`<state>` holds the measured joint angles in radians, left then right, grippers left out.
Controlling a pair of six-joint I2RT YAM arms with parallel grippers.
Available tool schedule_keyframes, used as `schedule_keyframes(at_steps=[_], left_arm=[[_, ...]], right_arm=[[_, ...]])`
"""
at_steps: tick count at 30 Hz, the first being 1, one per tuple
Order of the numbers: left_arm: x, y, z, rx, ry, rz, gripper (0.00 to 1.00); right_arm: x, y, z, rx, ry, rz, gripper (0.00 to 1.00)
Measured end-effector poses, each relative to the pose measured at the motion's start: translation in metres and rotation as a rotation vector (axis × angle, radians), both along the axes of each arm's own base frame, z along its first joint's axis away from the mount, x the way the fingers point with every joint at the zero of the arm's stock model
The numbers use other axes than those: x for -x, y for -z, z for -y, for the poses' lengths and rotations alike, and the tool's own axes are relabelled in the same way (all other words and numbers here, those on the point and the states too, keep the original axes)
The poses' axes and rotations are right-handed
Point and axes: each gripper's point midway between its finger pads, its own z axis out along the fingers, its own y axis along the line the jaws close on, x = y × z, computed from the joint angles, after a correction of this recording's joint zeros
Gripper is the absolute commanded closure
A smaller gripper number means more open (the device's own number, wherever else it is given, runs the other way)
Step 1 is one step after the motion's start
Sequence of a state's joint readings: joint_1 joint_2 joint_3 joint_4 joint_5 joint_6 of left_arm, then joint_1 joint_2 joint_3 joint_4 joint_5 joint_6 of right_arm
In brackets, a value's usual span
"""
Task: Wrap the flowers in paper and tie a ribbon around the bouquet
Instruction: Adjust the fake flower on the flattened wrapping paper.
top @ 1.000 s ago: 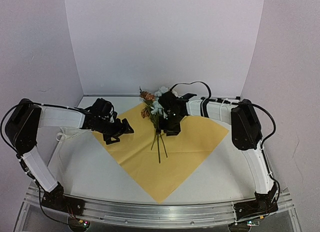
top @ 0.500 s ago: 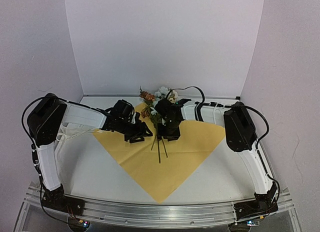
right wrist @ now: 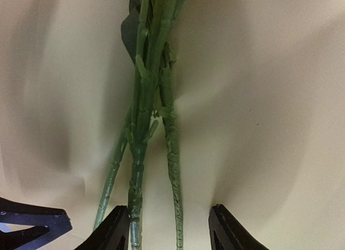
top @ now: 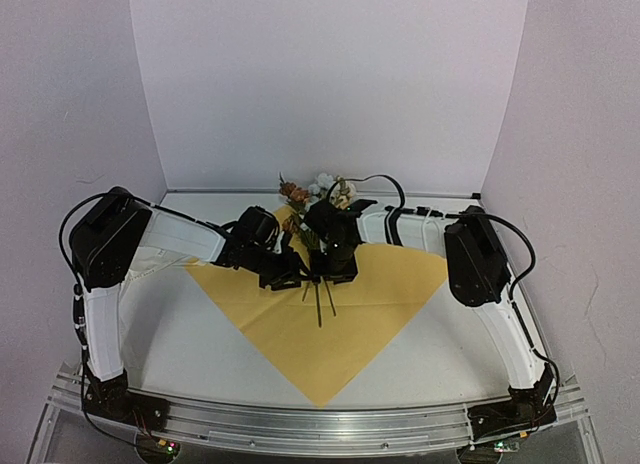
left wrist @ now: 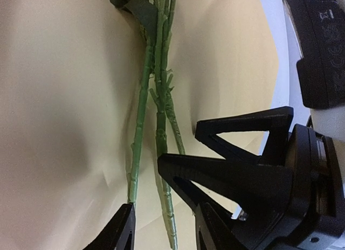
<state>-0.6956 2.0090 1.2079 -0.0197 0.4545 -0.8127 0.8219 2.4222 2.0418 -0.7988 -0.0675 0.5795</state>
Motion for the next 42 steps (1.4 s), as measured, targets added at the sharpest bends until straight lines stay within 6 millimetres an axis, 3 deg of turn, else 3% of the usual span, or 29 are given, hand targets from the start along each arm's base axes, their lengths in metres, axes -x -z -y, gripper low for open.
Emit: schedule_keyframes(at_steps=[6,11,20,27,37,42], left_arm=[[0.001,0.005,0.002,0.016,-0.005,-0.019,0.72],[0.006,0.019,-0.003,-0.002,-0.015,-0.05,0.73],[0.008,0.028,-0.005,-0.026,-0.019,-0.064,0.75],[0.006,0.029,-0.004,-0.073,-0.024,-0.059,0.76],[0.005,0.03,-0.002,-0.175,-0.032,-0.012,0.75],[0.004,0.03,-0.002,-0.233,-0.04,0.02,0.72]], right_arm=[[0.007,0.001,-0.004,0.005,-0.015,-0.006,0.47],[0.012,0.001,-0.007,0.011,-0.023,-0.011,0.5],[0.015,0.001,-0.009,0.005,-0.01,-0.016,0.81],[0.017,0.001,-0.011,0.003,-0.006,-0.017,0.96],[0.017,0.0,-0.011,-0.003,0.012,-0.02,1.0],[0.017,-0.012,-0.011,-0.018,0.016,-0.01,1.0]])
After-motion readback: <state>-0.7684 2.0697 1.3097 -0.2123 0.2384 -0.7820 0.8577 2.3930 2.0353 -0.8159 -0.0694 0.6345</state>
